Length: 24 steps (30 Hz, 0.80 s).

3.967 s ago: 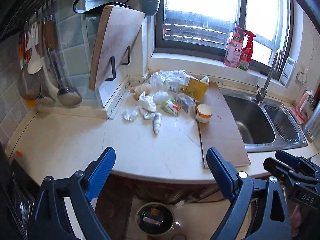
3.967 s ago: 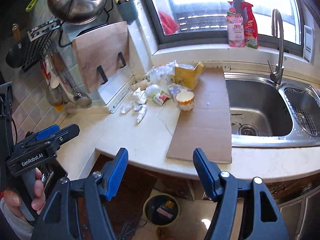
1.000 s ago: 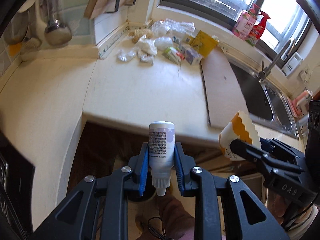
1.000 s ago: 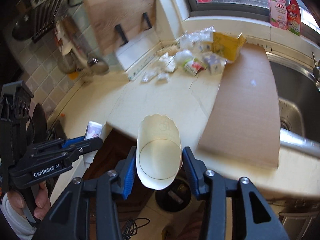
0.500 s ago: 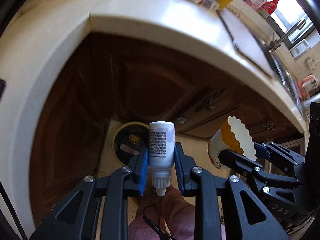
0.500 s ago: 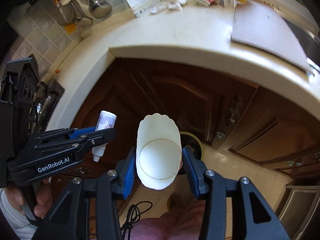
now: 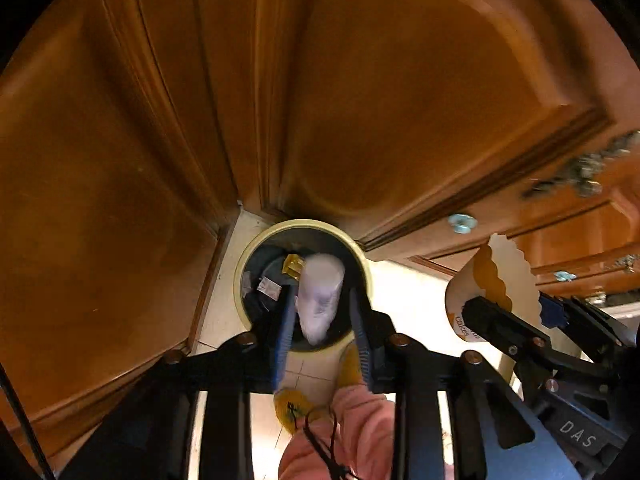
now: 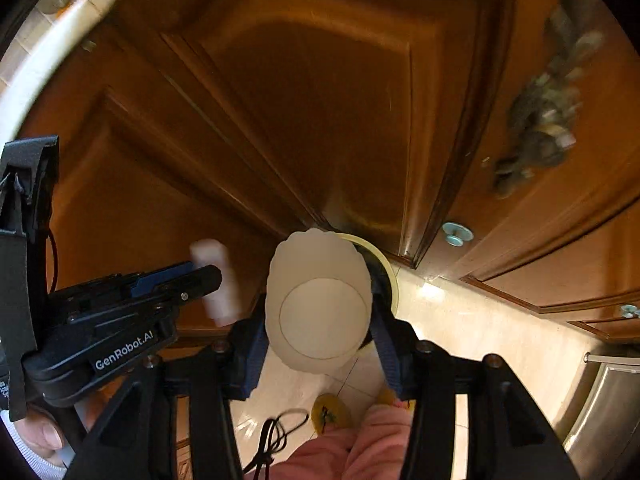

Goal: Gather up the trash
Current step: 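Lower cup and bottle over the floor bin and open both tools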

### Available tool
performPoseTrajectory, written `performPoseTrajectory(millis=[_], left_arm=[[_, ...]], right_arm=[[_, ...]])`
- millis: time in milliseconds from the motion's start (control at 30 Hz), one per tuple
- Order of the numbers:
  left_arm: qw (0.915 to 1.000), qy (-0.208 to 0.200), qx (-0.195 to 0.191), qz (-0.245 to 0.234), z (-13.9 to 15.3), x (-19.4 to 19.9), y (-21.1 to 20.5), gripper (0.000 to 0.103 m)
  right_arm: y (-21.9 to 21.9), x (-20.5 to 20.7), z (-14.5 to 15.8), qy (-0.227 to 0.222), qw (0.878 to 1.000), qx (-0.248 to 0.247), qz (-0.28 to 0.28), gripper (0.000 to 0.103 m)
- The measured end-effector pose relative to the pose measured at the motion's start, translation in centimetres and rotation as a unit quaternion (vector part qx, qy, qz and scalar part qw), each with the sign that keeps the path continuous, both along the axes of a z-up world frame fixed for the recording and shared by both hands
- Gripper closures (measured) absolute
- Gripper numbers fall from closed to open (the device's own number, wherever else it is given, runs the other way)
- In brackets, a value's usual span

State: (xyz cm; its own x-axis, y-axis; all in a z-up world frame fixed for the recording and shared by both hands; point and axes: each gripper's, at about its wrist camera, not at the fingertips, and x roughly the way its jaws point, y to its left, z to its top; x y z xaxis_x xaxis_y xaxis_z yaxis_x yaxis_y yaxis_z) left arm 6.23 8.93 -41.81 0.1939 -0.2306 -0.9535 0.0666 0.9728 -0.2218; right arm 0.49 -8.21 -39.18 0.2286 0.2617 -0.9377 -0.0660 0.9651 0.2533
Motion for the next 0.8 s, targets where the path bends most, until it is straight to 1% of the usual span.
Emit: performPoseTrajectory(millis=[33,100,167,200,333,467,500,567,667,733,800], left_arm=[[1.0,0.003,0.0,0.001,-0.8,0.1,0.1,0.068],[1.0,0.008,0.005,0.002,-2.2,0.5,0.3,0.053],[0.9999,0.007,0.013,0.003,-2.9,0.8,0.2,0.043],[0.9997,0.006,0.022,0.002,-3.2,0.8,0.2,0.04],[0.9992,0.009,0.039,0.003,-3.2,1.1,0.5,0.038],[0.9988,0.007,0.047,0.01,-2.1,0.8,0.9,0.034],[0.9988,0.004,0.048,0.012,-1.8,0.7,1.0,0.034],[0.9986,0.0,0.05,0.015,-1.1,0.6,1.2,0.033],[0.9985,-0.006,0.053,0.016,0.7,0.4,1.4,0.033],[0.9983,-0.013,0.055,0.015,2.5,0.1,1.4,0.033],[0.998,-0.02,0.058,0.013,4.7,-0.2,1.5,0.033]], right_arm=[[0.1,0.3,-0.8,0.003,1.0,0.003,0.0,0.052],[0.3,0.8,-2.3,0.011,1.0,0.005,0.0,0.052],[0.3,1.2,-3.6,0.021,1.0,0.008,0.004,0.05],[0.2,1.4,-4.2,0.027,1.0,0.01,0.005,0.05],[-0.2,1.9,-5.4,0.045,0.999,0.027,-0.005,0.047],[-0.4,1.9,-4.6,0.049,0.998,0.034,-0.005,0.038],[-0.5,1.8,-4.4,0.047,0.998,0.034,-0.002,0.038],[-0.1,1.8,-3.3,0.042,0.999,0.033,0.009,0.034],[0.4,1.8,-1.5,0.038,0.999,0.033,0.019,0.032],[0.6,1.9,-0.3,0.038,0.998,0.035,0.022,0.032],[0.5,1.7,1.6,0.034,0.998,0.037,0.025,0.032]])
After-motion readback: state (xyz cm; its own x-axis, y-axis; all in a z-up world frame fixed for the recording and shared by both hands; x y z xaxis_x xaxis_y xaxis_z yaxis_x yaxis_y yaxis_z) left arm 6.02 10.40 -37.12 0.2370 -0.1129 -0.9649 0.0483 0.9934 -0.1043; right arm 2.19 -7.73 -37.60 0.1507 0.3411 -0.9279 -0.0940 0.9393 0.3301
